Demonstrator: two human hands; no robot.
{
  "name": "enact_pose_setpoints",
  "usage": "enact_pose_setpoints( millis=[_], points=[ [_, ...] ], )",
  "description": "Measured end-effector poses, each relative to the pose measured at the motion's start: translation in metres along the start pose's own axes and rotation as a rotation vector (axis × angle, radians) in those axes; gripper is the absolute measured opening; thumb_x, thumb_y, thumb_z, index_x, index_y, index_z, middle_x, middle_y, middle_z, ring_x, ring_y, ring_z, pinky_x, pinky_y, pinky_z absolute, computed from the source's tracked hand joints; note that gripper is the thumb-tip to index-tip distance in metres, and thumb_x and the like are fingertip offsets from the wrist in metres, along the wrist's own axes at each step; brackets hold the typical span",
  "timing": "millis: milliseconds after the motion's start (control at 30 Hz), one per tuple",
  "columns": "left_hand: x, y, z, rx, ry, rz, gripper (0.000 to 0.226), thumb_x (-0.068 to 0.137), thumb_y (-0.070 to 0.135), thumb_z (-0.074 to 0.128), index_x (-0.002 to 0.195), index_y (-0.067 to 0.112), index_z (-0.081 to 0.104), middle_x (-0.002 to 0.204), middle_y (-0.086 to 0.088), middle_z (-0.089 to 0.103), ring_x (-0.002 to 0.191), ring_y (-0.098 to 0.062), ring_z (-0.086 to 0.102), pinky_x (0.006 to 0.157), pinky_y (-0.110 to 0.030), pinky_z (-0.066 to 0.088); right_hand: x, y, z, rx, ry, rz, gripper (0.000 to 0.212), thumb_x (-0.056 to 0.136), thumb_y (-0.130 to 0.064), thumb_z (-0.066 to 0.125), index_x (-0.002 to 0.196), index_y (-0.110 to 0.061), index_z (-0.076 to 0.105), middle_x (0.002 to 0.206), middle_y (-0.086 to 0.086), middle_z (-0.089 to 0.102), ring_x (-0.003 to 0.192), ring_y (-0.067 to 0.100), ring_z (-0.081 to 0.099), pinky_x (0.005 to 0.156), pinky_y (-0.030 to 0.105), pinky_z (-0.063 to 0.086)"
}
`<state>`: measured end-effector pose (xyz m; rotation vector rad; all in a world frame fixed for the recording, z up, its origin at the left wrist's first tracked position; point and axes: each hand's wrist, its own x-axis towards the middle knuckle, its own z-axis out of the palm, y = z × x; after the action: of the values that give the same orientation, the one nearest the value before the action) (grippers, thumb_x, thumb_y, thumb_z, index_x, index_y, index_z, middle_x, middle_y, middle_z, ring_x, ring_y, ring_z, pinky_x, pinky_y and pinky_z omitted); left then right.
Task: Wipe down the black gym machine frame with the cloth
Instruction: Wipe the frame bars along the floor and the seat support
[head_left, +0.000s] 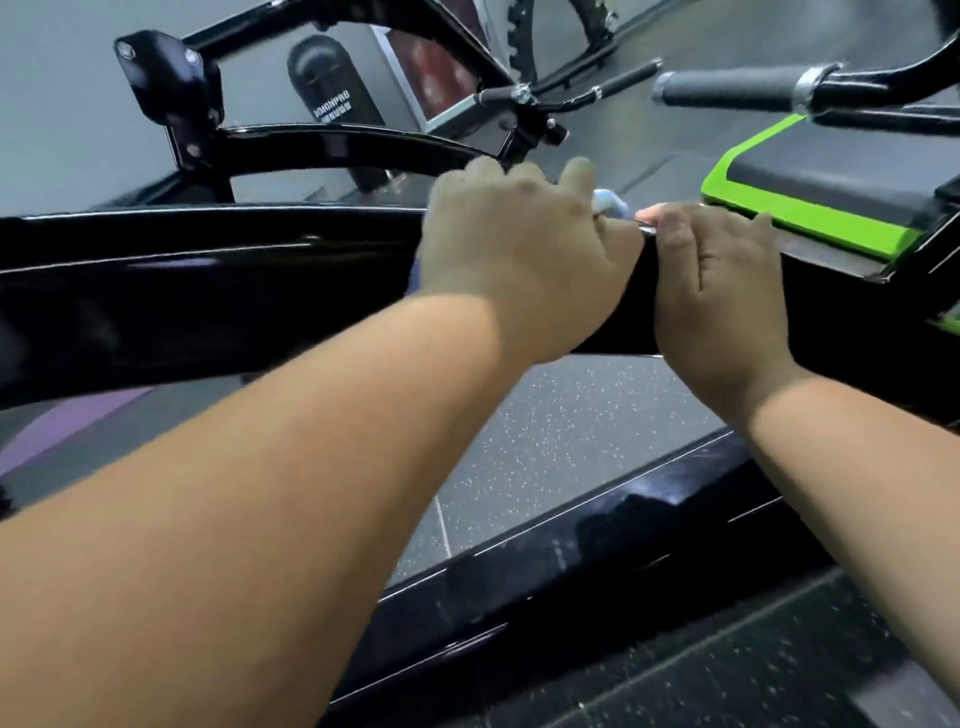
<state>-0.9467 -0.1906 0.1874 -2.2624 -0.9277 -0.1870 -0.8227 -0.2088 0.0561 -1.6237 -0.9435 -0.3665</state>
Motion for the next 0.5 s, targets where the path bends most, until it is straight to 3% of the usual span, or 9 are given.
enact_pose_setpoints(
  millis=[100,167,233,267,300,367,433,500],
  points=[
    [0.001,0.006,-0.003,-0.001,-0.105,0.337,0.040,0.093,0.027,0.034,0.127,0.009,0.044,0.127,-0.015,0.048,0.103,-0.031,0.046,0.093,-0.043,0.035,0.001,0.002,-0.001,0.031,0.006,-0.019,0.046,0.099,-0.034,0.022,0.098,-0.015,0.064,0.101,0.009,0.067,0.099,0.028,0.054,0.093,0.041,0.032],
    [0.005,-0.025,-0.016,0.020,-0.353,0.288,0.070,0.087,0.018,0.041,0.150,0.012,0.013,0.156,-0.006,0.018,0.139,-0.028,0.026,0.114,-0.048,0.016,0.001,0.004,-0.002,0.039,0.016,-0.028,0.046,0.100,-0.033,0.025,0.106,-0.015,0.066,0.106,0.008,0.068,0.104,0.028,0.055,0.095,0.040,0.033],
    [0.005,-0.058,-0.024,0.097,-0.524,0.151,0.092,0.083,0.010,0.047,0.152,0.028,-0.011,0.160,0.013,-0.009,0.148,-0.016,0.000,0.119,-0.048,-0.001,0.001,0.005,-0.003,0.046,0.005,-0.043,0.044,0.100,-0.031,0.027,0.109,-0.015,0.067,0.107,0.006,0.068,0.107,0.028,0.055,0.096,0.038,0.033],
    [0.004,-0.067,-0.026,0.097,-0.553,0.157,0.095,0.083,0.008,0.049,0.151,0.033,-0.012,0.160,0.016,-0.009,0.148,-0.015,0.003,0.120,-0.045,0.004,0.002,0.006,-0.003,0.048,0.001,-0.056,0.044,0.101,-0.031,0.027,0.109,-0.015,0.066,0.107,0.006,0.068,0.107,0.028,0.055,0.096,0.038,0.033],
    [0.003,-0.070,-0.028,0.067,-0.589,0.176,0.096,0.083,0.007,0.052,0.151,0.036,-0.009,0.160,0.017,-0.001,0.146,-0.016,0.013,0.117,-0.039,0.017,0.002,0.007,-0.003,0.042,-0.012,-0.062,0.043,0.101,-0.032,0.026,0.109,-0.015,0.066,0.108,0.006,0.068,0.107,0.028,0.055,0.096,0.038,0.033],
    [0.009,-0.069,-0.033,0.022,-0.570,0.238,0.095,0.083,0.010,0.061,0.151,0.041,0.003,0.153,0.010,0.028,0.130,-0.021,0.040,0.094,-0.029,0.037,-0.001,0.011,-0.002,0.053,-0.050,-0.058,0.044,0.101,-0.033,0.026,0.114,-0.016,0.064,0.113,0.006,0.066,0.112,0.029,0.053,0.099,0.037,0.032],
    [0.017,-0.064,-0.040,0.067,-0.535,0.282,0.092,0.079,0.023,0.073,0.148,0.045,0.016,0.132,0.004,0.052,0.110,-0.021,0.053,0.081,-0.027,0.037,-0.005,0.010,-0.008,0.104,-0.071,-0.059,0.042,0.099,-0.032,0.030,0.119,-0.013,0.062,0.121,0.009,0.062,0.122,0.029,0.049,0.107,0.039,0.030],
    [0.025,-0.058,-0.042,0.057,-0.477,0.325,0.077,0.075,0.040,0.077,0.140,0.042,0.037,0.118,0.004,0.060,0.105,-0.022,0.055,0.078,-0.028,0.037,-0.007,0.006,-0.017,0.121,0.009,0.012,0.035,0.096,-0.026,0.037,0.115,-0.010,0.061,0.118,0.011,0.060,0.119,0.028,0.049,0.107,0.036,0.031]
  ],
)
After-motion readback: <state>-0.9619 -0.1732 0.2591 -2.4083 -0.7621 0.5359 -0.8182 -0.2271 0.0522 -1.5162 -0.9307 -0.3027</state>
